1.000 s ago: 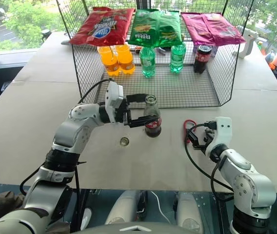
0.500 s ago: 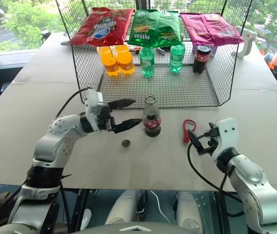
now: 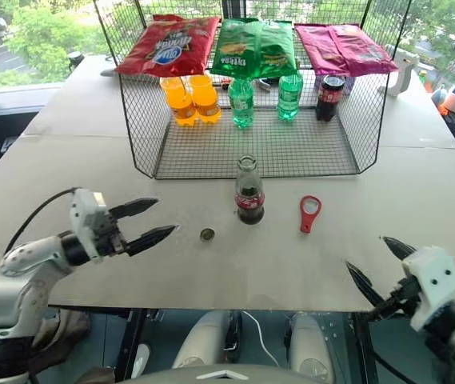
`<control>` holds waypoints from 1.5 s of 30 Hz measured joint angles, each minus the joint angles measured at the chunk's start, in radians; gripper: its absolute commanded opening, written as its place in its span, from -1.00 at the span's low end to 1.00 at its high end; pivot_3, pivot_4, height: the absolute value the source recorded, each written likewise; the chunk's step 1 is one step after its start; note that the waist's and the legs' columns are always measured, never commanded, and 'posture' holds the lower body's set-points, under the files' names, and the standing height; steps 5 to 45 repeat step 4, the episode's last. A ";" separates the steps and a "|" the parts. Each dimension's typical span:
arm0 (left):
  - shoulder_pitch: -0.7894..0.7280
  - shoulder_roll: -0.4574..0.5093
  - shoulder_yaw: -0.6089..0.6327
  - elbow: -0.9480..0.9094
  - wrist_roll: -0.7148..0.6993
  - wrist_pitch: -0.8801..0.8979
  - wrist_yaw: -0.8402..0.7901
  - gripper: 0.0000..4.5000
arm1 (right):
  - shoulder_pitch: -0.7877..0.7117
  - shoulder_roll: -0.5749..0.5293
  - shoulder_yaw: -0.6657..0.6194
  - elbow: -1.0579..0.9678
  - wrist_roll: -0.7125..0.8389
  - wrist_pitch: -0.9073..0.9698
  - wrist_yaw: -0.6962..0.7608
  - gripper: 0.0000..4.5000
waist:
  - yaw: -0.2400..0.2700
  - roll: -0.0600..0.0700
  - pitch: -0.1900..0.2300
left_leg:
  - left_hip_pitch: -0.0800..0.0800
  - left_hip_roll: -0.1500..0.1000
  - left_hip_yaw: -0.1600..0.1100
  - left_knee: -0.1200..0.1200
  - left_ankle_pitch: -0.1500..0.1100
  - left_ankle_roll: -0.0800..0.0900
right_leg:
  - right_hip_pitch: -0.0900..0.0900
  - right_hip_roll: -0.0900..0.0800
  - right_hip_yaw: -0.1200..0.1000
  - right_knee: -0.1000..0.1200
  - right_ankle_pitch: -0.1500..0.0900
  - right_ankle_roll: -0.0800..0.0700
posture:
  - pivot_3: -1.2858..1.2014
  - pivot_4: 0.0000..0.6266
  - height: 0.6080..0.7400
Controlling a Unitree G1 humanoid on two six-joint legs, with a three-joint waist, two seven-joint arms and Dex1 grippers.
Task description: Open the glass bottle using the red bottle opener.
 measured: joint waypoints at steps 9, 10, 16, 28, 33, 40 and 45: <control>0.038 0.000 0.029 0.027 -0.001 -0.003 0.019 0.94 | 0.035 -0.016 -0.040 0.072 0.009 -0.066 0.080 1.00 | 0.002 0.000 0.000 | -0.001 0.000 0.000 0.000 0.000 0.000 | -0.001 -0.002 0.000 0.000 0.000 0.000 | 0.03 -0.52 1.00; 0.038 0.000 0.029 0.027 -0.001 -0.003 0.019 0.94 | 0.035 -0.016 -0.040 0.072 0.009 -0.066 0.080 1.00 | 0.002 0.000 0.000 | -0.001 0.000 0.000 0.000 0.000 0.000 | -0.001 -0.002 0.000 0.000 0.000 0.000 | 0.03 -0.52 1.00; 0.038 0.000 0.029 0.027 -0.001 -0.003 0.019 0.94 | 0.035 -0.016 -0.040 0.072 0.009 -0.066 0.080 1.00 | 0.002 0.000 0.000 | -0.001 0.000 0.000 0.000 0.000 0.000 | -0.001 -0.002 0.000 0.000 0.000 0.000 | 0.03 -0.52 1.00; 0.038 0.000 0.029 0.027 -0.001 -0.003 0.019 0.94 | 0.035 -0.016 -0.040 0.072 0.009 -0.066 0.080 1.00 | 0.002 0.000 0.000 | -0.001 0.000 0.000 0.000 0.000 0.000 | -0.001 -0.002 0.000 0.000 0.000 0.000 | 0.03 -0.52 1.00; 0.038 0.000 0.029 0.027 -0.001 -0.003 0.019 0.94 | 0.035 -0.016 -0.040 0.072 0.009 -0.066 0.080 1.00 | 0.002 0.000 0.000 | -0.001 0.000 0.000 0.000 0.000 0.000 | -0.001 -0.002 0.000 0.000 0.000 0.000 | 0.03 -0.52 1.00; 0.038 0.000 0.029 0.027 -0.001 -0.003 0.019 0.94 | 0.035 -0.016 -0.040 0.072 0.009 -0.066 0.080 1.00 | 0.002 0.000 0.000 | -0.001 0.000 0.000 0.000 0.000 0.000 | -0.001 -0.002 0.000 0.000 0.000 0.000 | 0.03 -0.52 1.00; 0.038 0.000 0.029 0.027 -0.001 -0.003 0.019 0.94 | 0.035 -0.016 -0.040 0.072 0.009 -0.066 0.080 1.00 | 0.002 0.000 0.000 | -0.001 0.000 0.000 0.000 0.000 0.000 | -0.001 -0.002 0.000 0.000 0.000 0.000 | 0.03 -0.52 1.00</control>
